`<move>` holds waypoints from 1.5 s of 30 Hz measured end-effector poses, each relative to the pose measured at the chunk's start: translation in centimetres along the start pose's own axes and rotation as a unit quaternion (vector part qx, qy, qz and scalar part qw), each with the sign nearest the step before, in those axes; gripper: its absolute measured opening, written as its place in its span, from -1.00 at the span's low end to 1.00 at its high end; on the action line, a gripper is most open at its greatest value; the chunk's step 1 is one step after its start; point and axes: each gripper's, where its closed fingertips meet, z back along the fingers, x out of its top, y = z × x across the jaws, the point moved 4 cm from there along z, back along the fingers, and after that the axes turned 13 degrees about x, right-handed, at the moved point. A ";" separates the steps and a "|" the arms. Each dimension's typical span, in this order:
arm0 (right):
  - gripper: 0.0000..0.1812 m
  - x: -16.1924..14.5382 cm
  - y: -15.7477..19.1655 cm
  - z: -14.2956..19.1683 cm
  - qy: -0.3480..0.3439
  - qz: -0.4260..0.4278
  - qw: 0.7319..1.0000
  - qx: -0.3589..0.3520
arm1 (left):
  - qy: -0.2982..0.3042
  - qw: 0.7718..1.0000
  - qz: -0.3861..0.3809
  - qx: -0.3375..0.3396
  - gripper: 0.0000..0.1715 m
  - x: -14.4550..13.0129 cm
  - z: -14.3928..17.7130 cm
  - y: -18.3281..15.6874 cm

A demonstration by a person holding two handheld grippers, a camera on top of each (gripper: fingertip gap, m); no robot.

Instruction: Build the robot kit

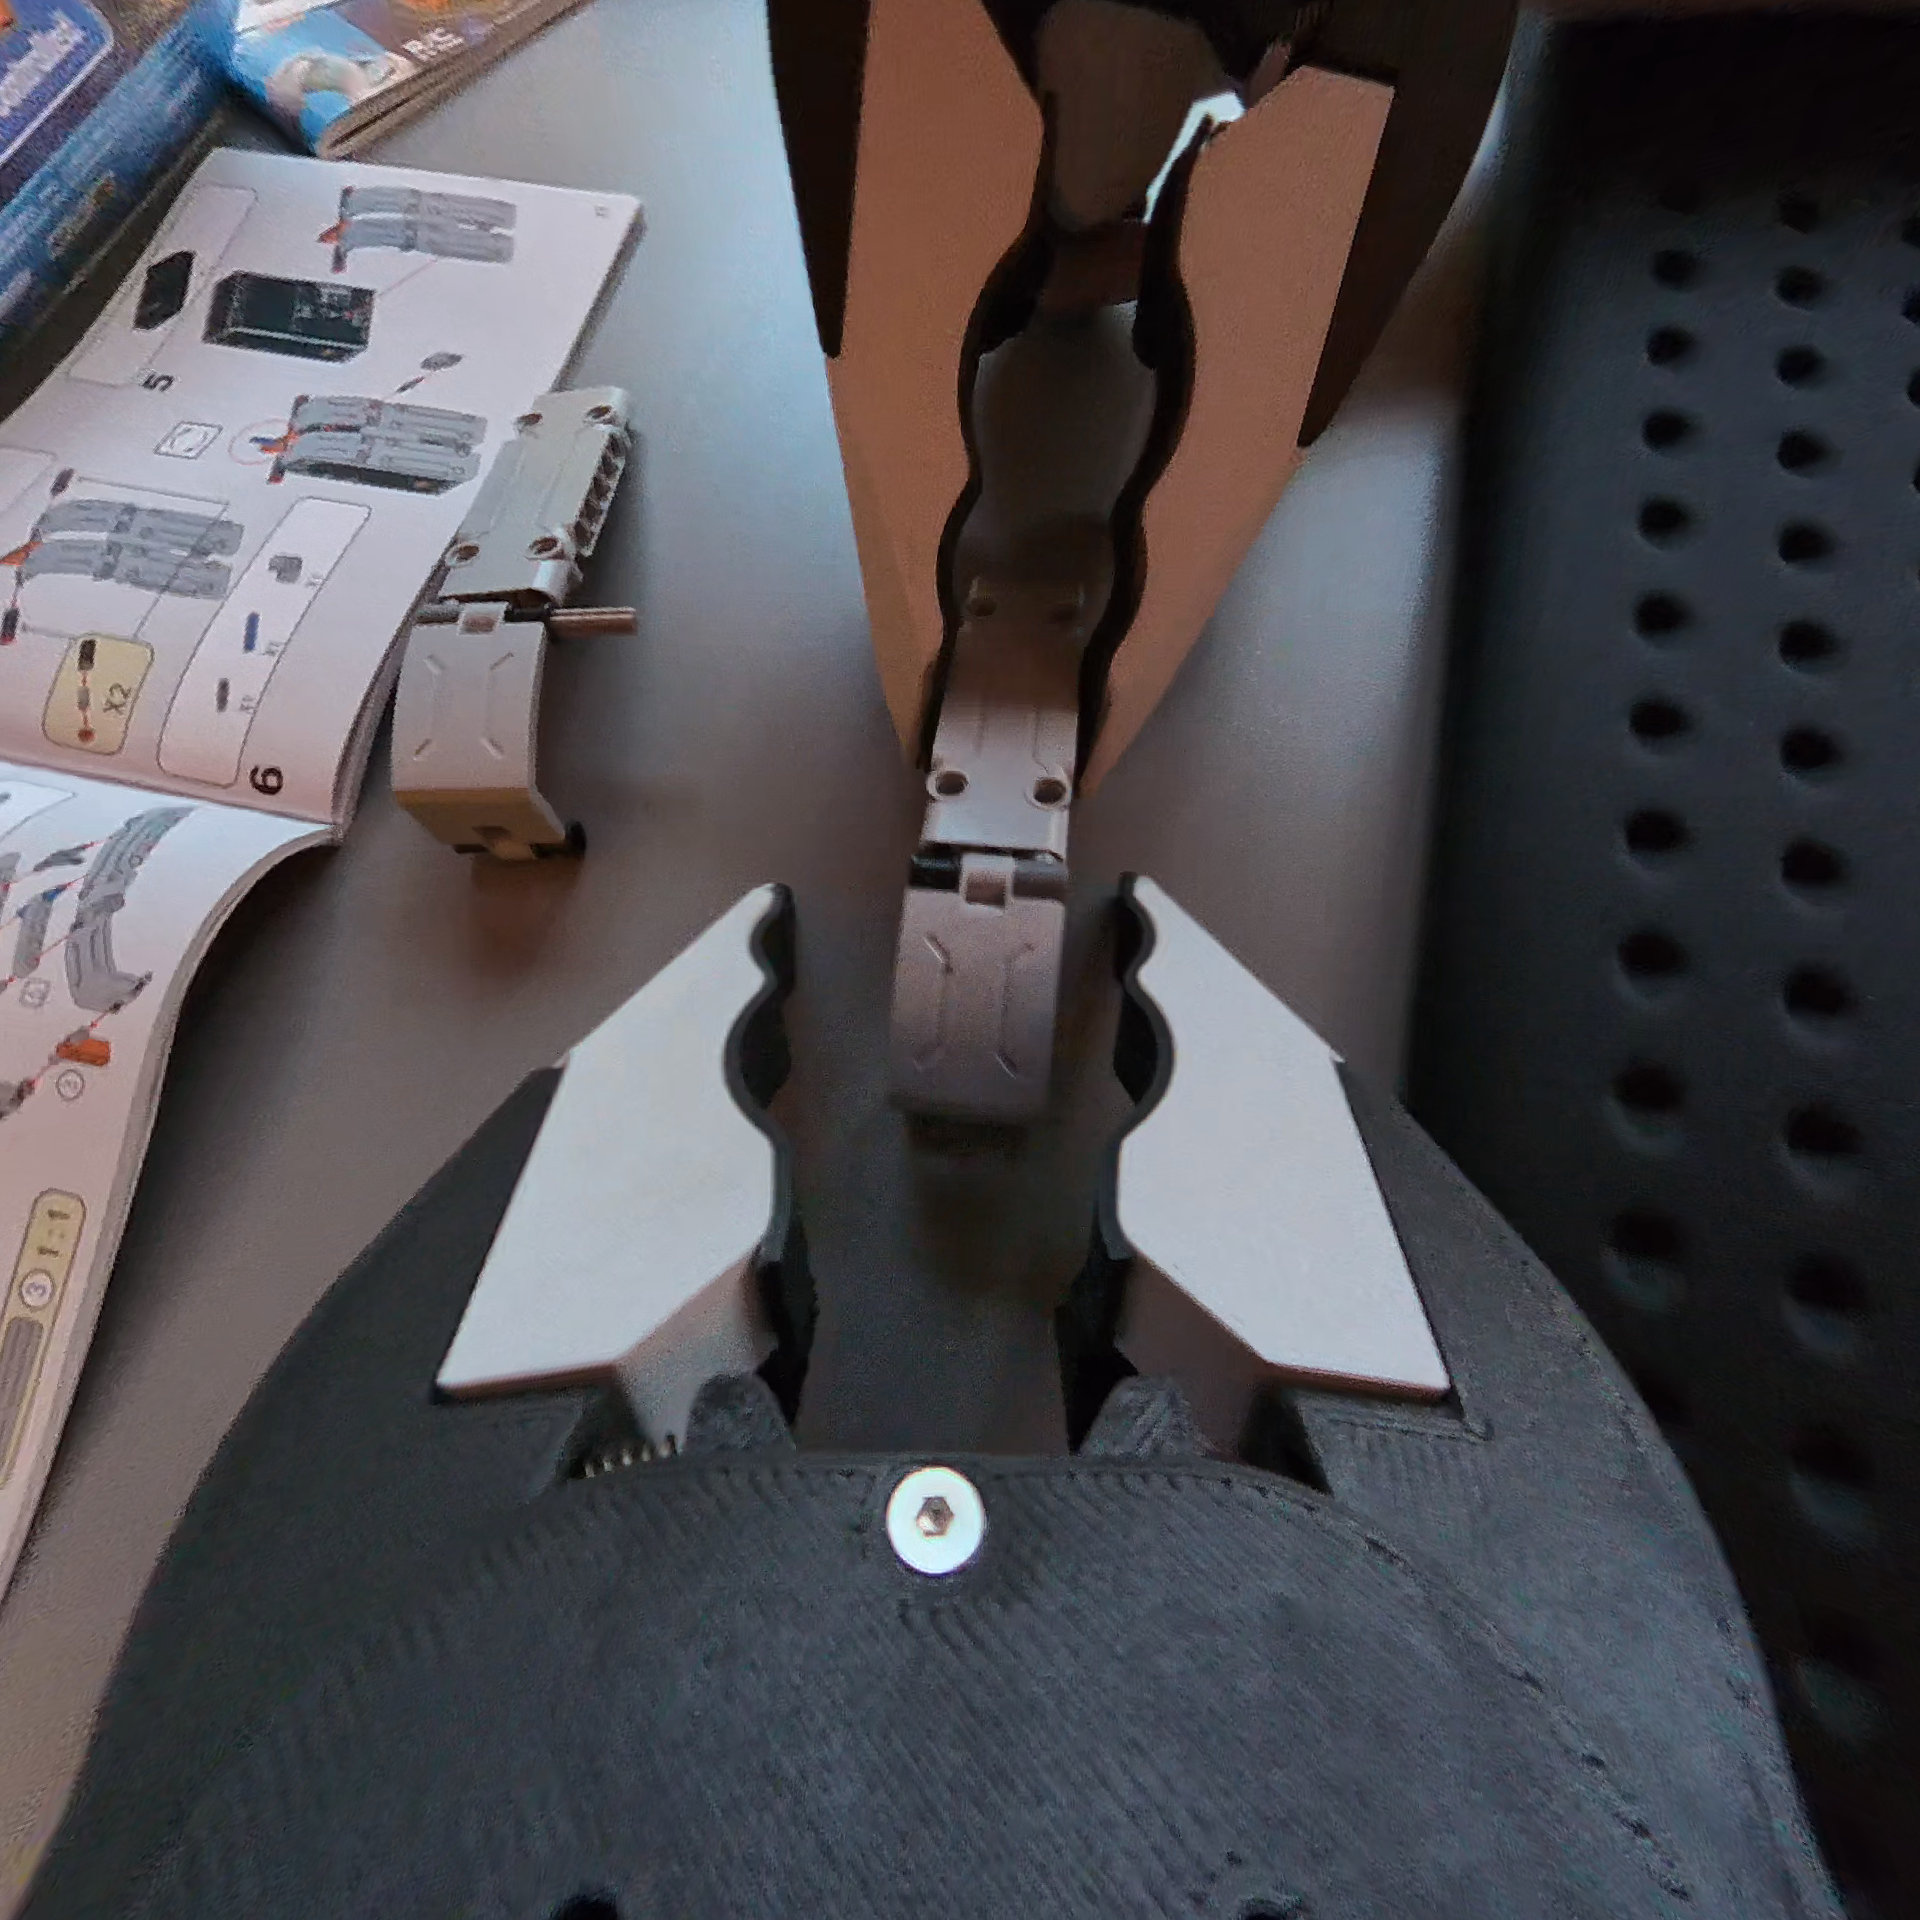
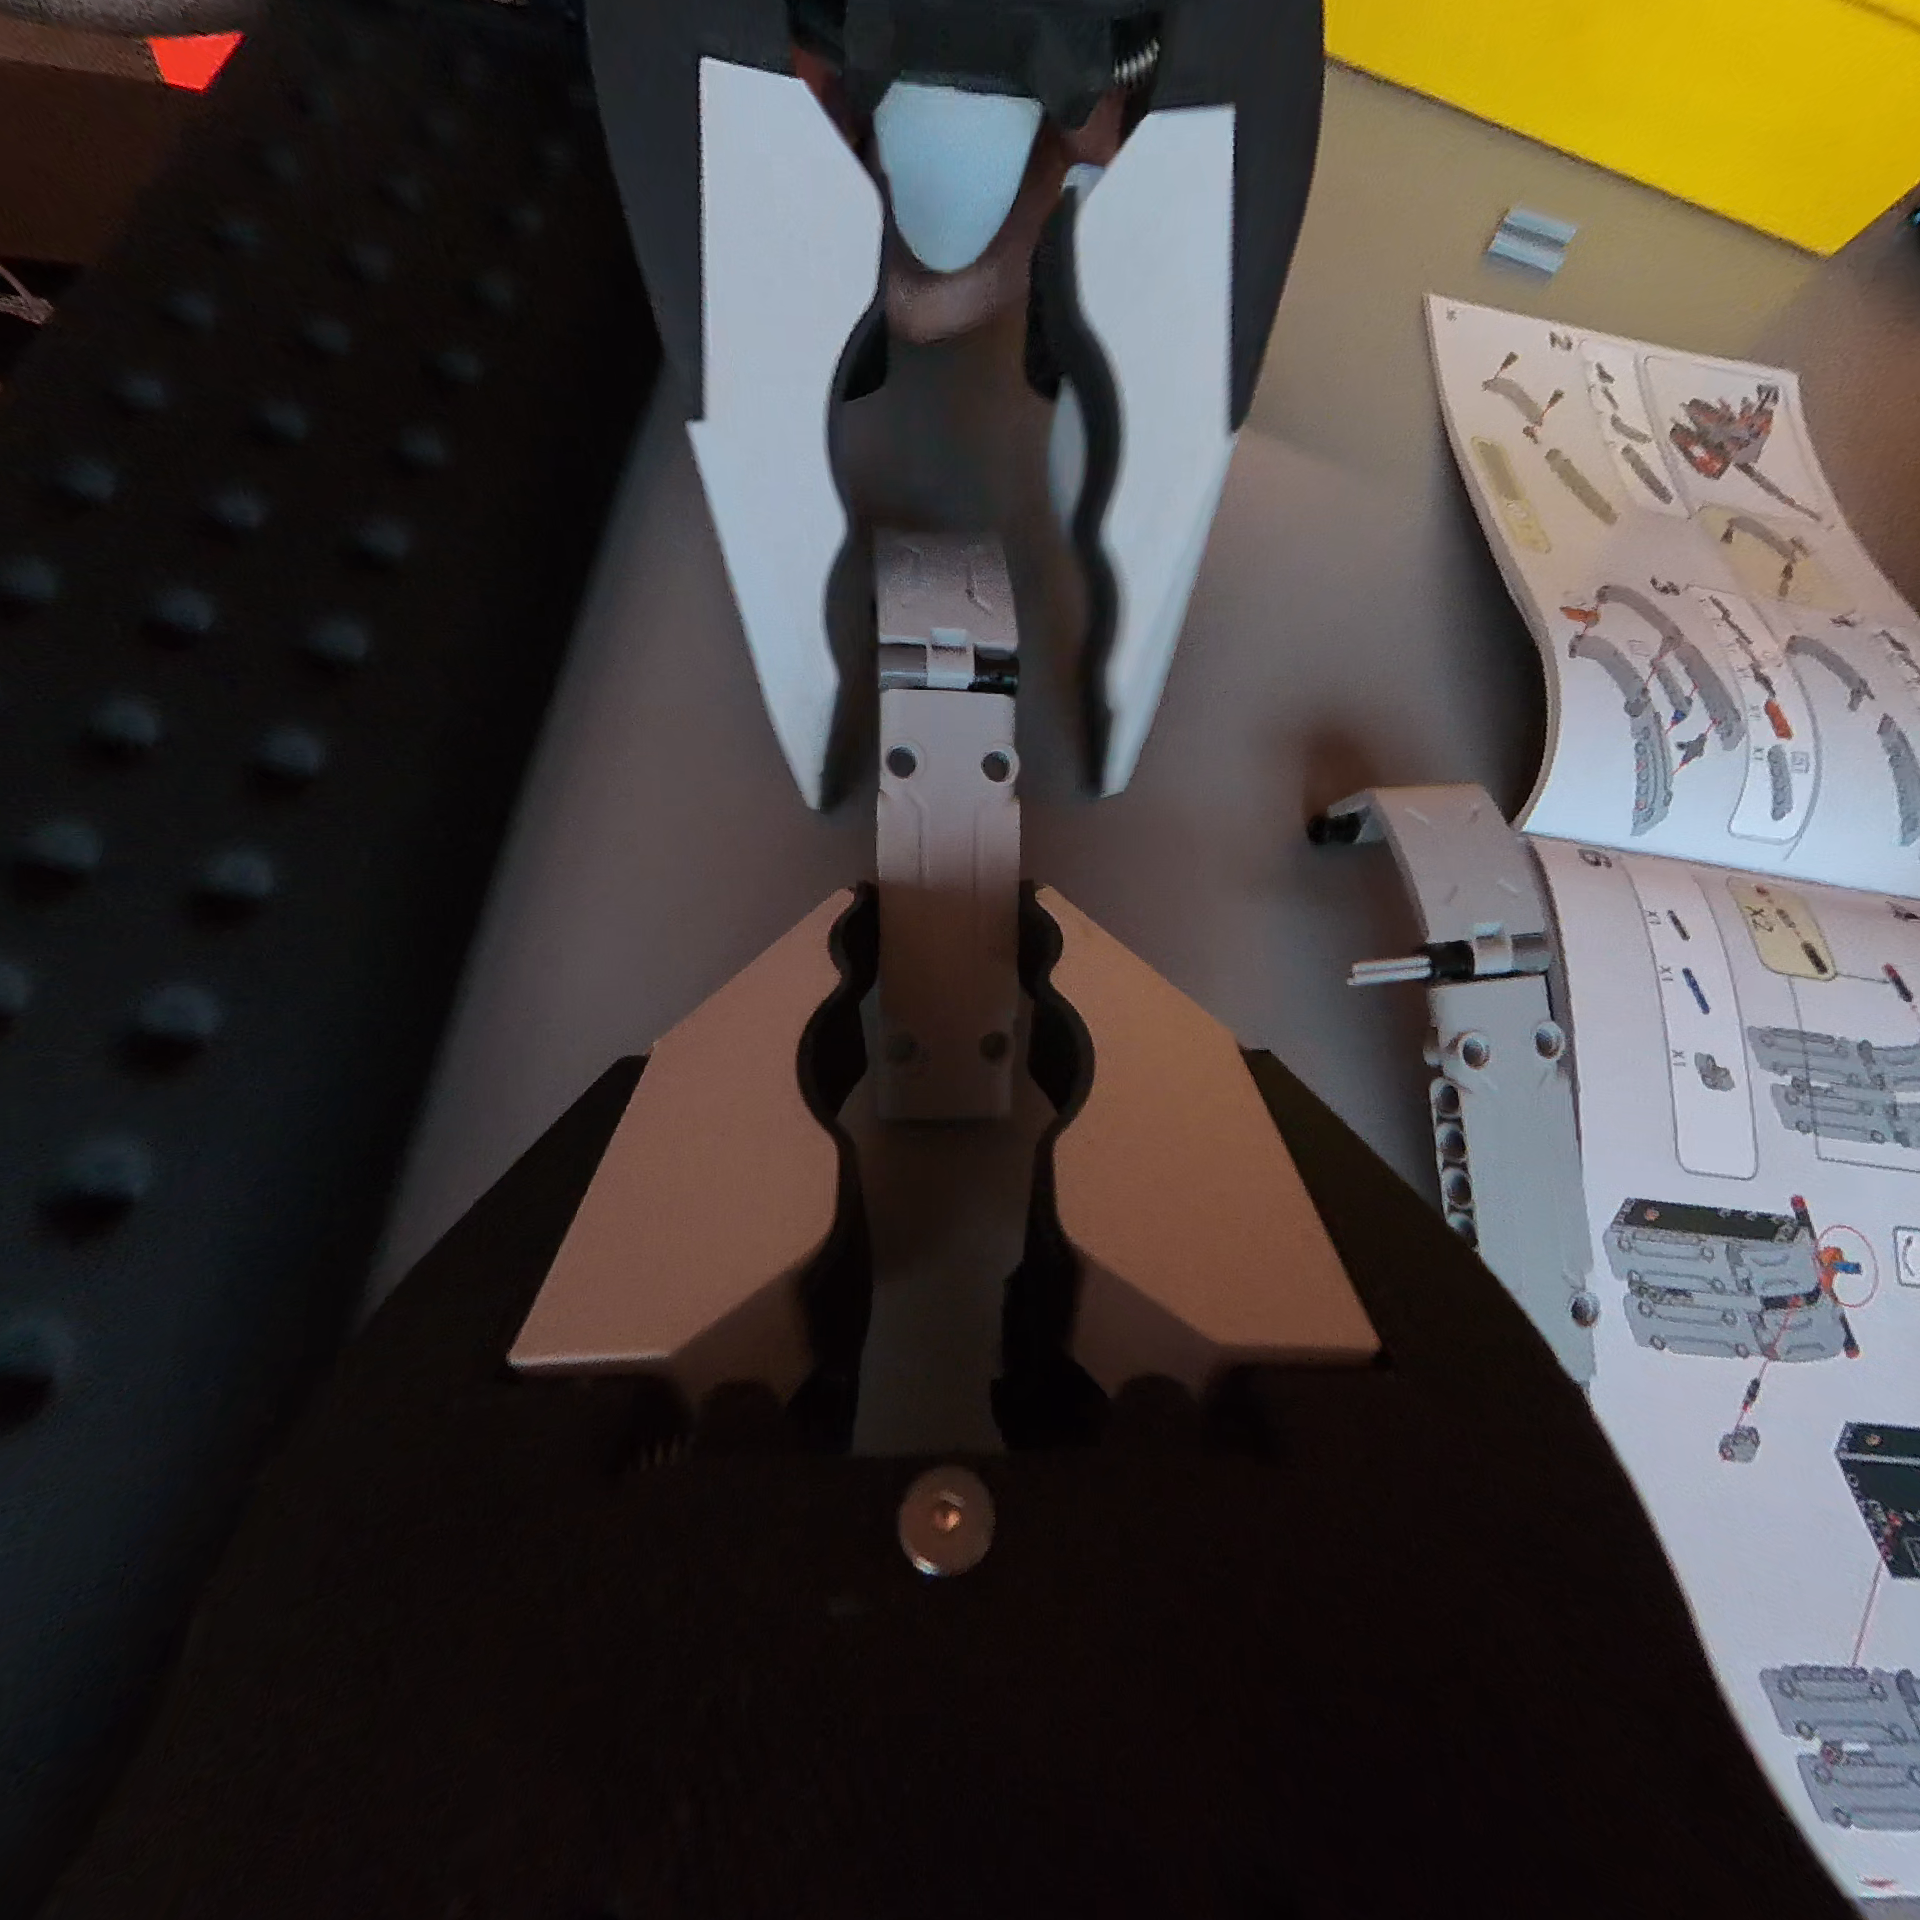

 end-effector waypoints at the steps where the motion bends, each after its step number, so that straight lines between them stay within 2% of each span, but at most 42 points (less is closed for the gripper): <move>1: -0.70 -0.3 -0.2 0.2 0.001 -0.010 1.000 0.003 | 0.002 1.000 0.011 0.007 -0.26 -0.1 0.0 0.2; 3: -0.71 -0.8 -0.9 0.8 0.000 -0.026 1.000 -0.002 | -0.011 0.999 0.022 0.027 -0.27 0.1 0.8 0.7; 8: -0.71 -2.2 -1.8 2.5 0.002 -0.030 1.000 -0.006 | -0.119 0.984 0.084 0.102 -0.39 1.8 5.0 3.2; 11: -0.70 -2.8 -2.5 3.3 0.007 -0.024 0.999 -0.021 | -0.145 0.967 0.117 0.172 -0.50 2.2 8.7 5.2; 13: -0.68 -2.8 -2.8 3.7 0.013 -0.002 0.999 -0.038 | -0.158 0.952 0.111 0.238 -0.59 2.6 12.4 6.5; 15: -0.56 -1.8 -2.7 3.9 -0.003 0.025 0.998 -0.053 | -0.163 0.922 0.120 0.330 -0.52 2.2 16.8 8.3; 17: -0.52 -0.9 -2.4 4.1 -0.018 0.035 0.998 -0.056 | -0.164 0.874 0.148 0.432 -0.45 0.4 21.3 9.9; 19: -0.51 0.0 -2.5 4.6 -0.035 0.050 0.995 -0.078 | -0.128 0.831 0.182 0.510 -0.39 -3.2 24.2 11.1; 21: -0.52 0.7 -2.8 5.2 -0.050 0.061 0.991 -0.105 | -0.067 0.811 0.220 0.539 -0.32 -7.5 24.6 12.0; 23: -0.52 1.0 -3.1 5.8 -0.067 0.061 0.989 -0.120 | -0.022 0.811 0.261 0.523 -0.40 -11.0 23.2 12.4; 24: -0.52 1.1 -3.2 6.0 -0.075 0.057 0.988 -0.125 | -0.017 0.816 0.282 0.505 -0.59 -12.2 22.3 12.4; 25: -0.53 1.1 -3.3 6.1 -0.082 0.052 0.987 -0.130 | -0.021 0.820 0.301 0.486 -0.79 -12.9 21.6 12.4; 28: -0.54 0.8 -3.7 6.8 -0.089 0.042 0.984 -0.150 | -0.050 0.809 0.332 0.482 -0.98 -14.0 20.9 12.6; 32: -0.58 0.9 -3.9 7.5 -0.107 0.036 0.980 -0.165 | -0.045 0.811 0.323 0.485 -0.99 -13.7 20.6 12.2; 35: -0.58 0.6 -4.2 7.5 -0.103 0.028 0.980 -0.169 | -0.044 0.835 0.312 0.451 -0.94 -12.8 20.0 11.4; 36: -0.58 0.6 -4.3 7.4 -0.101 0.026 0.980 -0.167 | -0.053 0.844 0.310 0.435 -0.85 -12.5 20.2 11.2; 37: -0.58 0.6 -4.2 7.3 -0.100 0.026 0.981 -0.167 | -0.080 0.847 0.312 0.422 -0.72 -11.9 21.3 11.2; 38: -0.58 0.7 -4.2 7.3 -0.103 0.026 0.980 -0.168 | -0.125 0.845 0.316 0.414 -0.68 -10.9 23.1 11.4; 40: -0.57 1.6 -4.0 7.5 -0.121 0.021 0.977 -0.175 | -0.235 0.829 0.318 0.396 -0.71 -8.6 28.8 12.2; 41: -0.58 2.5 -3.7 7.7 -0.136 0.018 0.974 -0.182 | -0.268 0.822 0.310 0.396 -0.77 -7.6 31.9 12.9; 42: -0.58 3.6 -3.5 7.8 -0.153 0.015 0.969 -0.192 | -0.262 0.821 0.298 0.410 -0.84 -7.1 34.2 13.9; 43: -0.58 4.9 -3.3 7.9 -0.172 0.011 0.964 -0.202 | -0.215 0.827 0.289 0.431 -0.84 -7.1 35.7 15.0; 45: -0.57 8.0 -3.1 7.7 -0.223 -0.016 0.952 -0.209 | -0.067 0.845 0.297 0.440 -0.83 -7.8 36.3 16.7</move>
